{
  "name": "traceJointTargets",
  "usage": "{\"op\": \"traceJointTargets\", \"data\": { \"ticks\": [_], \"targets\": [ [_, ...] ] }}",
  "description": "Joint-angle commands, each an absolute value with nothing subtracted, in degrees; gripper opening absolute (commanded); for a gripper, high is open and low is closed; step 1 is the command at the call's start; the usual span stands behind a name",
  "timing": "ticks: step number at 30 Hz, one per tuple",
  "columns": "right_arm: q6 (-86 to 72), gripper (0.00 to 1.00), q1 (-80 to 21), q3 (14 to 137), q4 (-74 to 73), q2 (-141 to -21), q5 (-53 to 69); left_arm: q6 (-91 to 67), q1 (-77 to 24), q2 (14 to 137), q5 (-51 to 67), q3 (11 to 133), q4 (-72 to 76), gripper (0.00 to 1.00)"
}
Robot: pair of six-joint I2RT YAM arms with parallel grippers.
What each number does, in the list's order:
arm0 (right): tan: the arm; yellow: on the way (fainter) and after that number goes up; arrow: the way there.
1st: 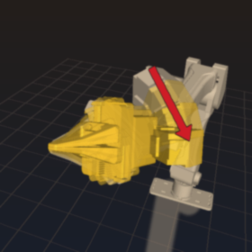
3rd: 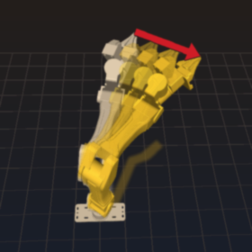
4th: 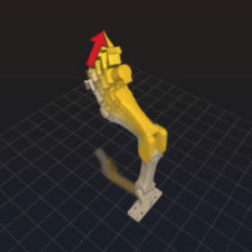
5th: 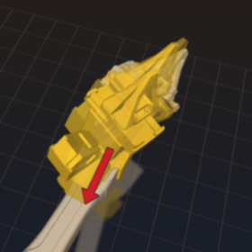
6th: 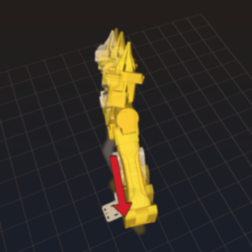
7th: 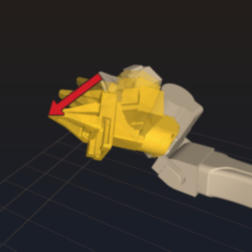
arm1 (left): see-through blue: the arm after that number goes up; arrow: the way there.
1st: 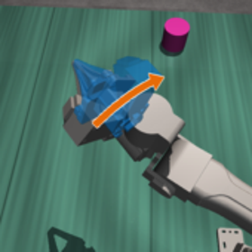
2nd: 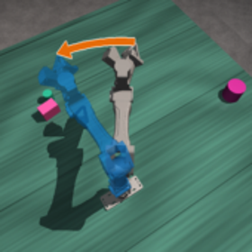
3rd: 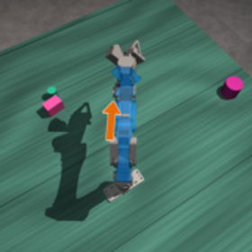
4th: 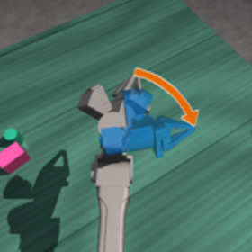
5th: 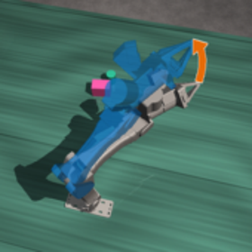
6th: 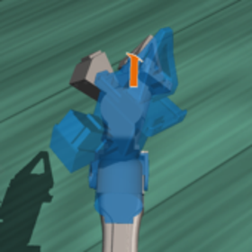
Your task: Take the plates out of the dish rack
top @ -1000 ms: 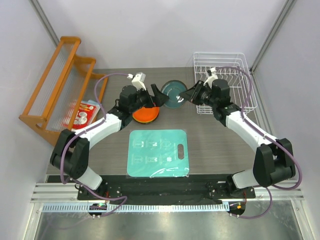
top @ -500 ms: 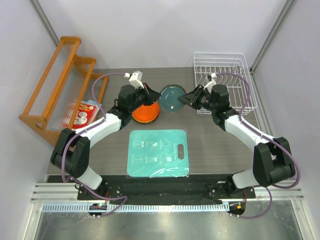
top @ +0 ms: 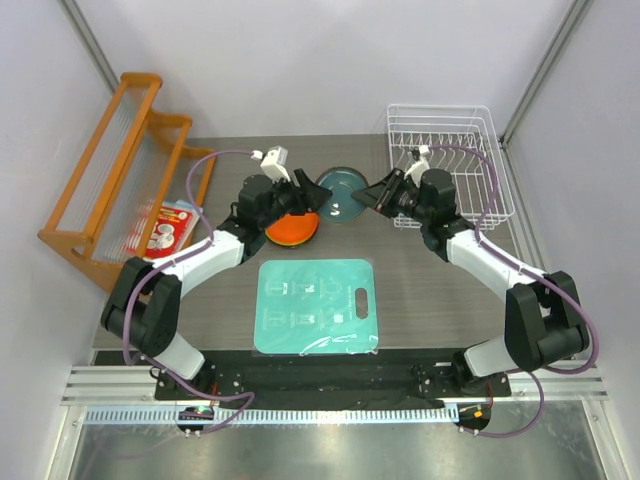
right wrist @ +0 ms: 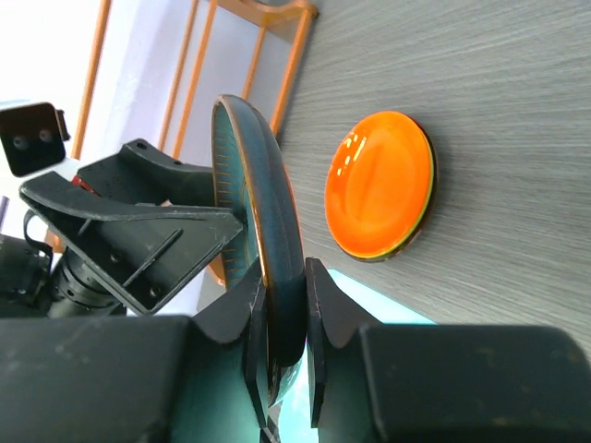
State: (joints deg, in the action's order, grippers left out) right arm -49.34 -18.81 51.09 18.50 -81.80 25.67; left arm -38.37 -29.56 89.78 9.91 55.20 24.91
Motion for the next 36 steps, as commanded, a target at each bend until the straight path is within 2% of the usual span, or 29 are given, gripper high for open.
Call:
{"op": "traceJointTargets", "data": {
  "ticks": [1, 3, 4, 10, 11, 12, 14, 15, 17, 18, 19, 21, 24, 28, 31, 33, 34, 36],
  "targets": [
    [-55.97, 0.01, -19.34, 51.95, 34.27, -81.56, 30.23, -38.58, -29.79, 89.65, 11.33, 54.67, 27.77, 0.45],
    [-58.17, 0.01, -19.34, 51.16, 38.74, -82.87, 30.93, -39.55, -29.79, 89.82, 11.78, 54.23, 29.08, 0.26],
    [-59.40, 0.01, -19.34, 50.11, 40.59, -83.49, 31.72, -39.81, -29.71, 89.74, 11.69, 54.14, 29.44, 0.22],
    [-69.69, 0.01, -19.34, 48.69, 55.45, -90.95, 34.98, -40.08, -29.71, 89.21, 11.87, 53.26, 30.76, 0.17],
    [-70.48, 0.01, -19.34, 48.87, 57.63, -91.84, 36.37, -39.99, -29.71, 89.12, 12.04, 53.26, 30.76, 0.19],
    [-72.49, 0.01, -19.42, 48.95, 59.40, -92.80, 36.73, -39.99, -29.71, 89.03, 12.04, 53.17, 31.02, 0.28],
    [-74.26, 0.01, -19.34, 48.69, 63.69, -94.99, 37.61, -39.90, -29.71, 88.86, 12.65, 52.91, 31.46, 0.31],
    [-76.18, 0.01, -19.34, 48.95, 65.03, -95.71, 37.97, -39.73, -29.71, 88.77, 12.74, 52.91, 31.46, 0.42],
    [-77.69, 0.01, -19.25, 49.74, 68.01, -97.72, 38.93, -39.73, -29.62, 88.77, 13.09, 53.00, 31.38, 0.55],
    [-78.74, 0.01, -19.25, 49.92, 68.72, -98.00, 39.11, -39.81, -29.62, 88.68, 13.10, 52.91, 31.55, 0.54],
    [-79.27, 0.01, -19.25, 50.10, 69.34, -98.43, 39.20, -39.81, -29.62, 88.68, 13.36, 52.74, 31.81, 0.40],
    [-80.06, 0.01, -19.34, 50.27, 70.84, -99.49, 39.64, -39.81, -29.62, 88.94, 13.45, 53.00, 31.64, 0.21],
    [-79.98, 0.01, -19.25, 50.19, 71.20, -99.58, 39.81, -39.38, -29.53, 88.95, 12.57, 53.52, 30.06, 0.13],
    [-74.73, 0.01, -19.16, 50.36, 64.19, -98.00, 39.38, -38.50, -29.36, 88.68, 11.25, 53.96, 27.95, 0.00],
    [-69.81, 0.02, -19.25, 51.24, 54.03, -95.55, 38.33, -37.71, -29.36, 88.86, 9.76, 54.57, 26.28, 0.00],
    [-60.34, 0.15, -19.34, 53.33, 44.61, -93.35, 36.31, -36.57, -29.36, 88.86, 7.92, 55.45, 23.04, 0.00],
    [-56.55, 0.24, -19.42, 54.22, 33.86, -90.73, 34.91, -36.13, -29.36, 88.60, 7.13, 55.55, 22.51, 0.00],
    [-47.31, 0.31, -19.51, 56.32, 24.83, -87.82, 28.50, -35.42, -29.36, 88.16, 5.37, 55.37, 21.36, 0.00]
  ]
}}
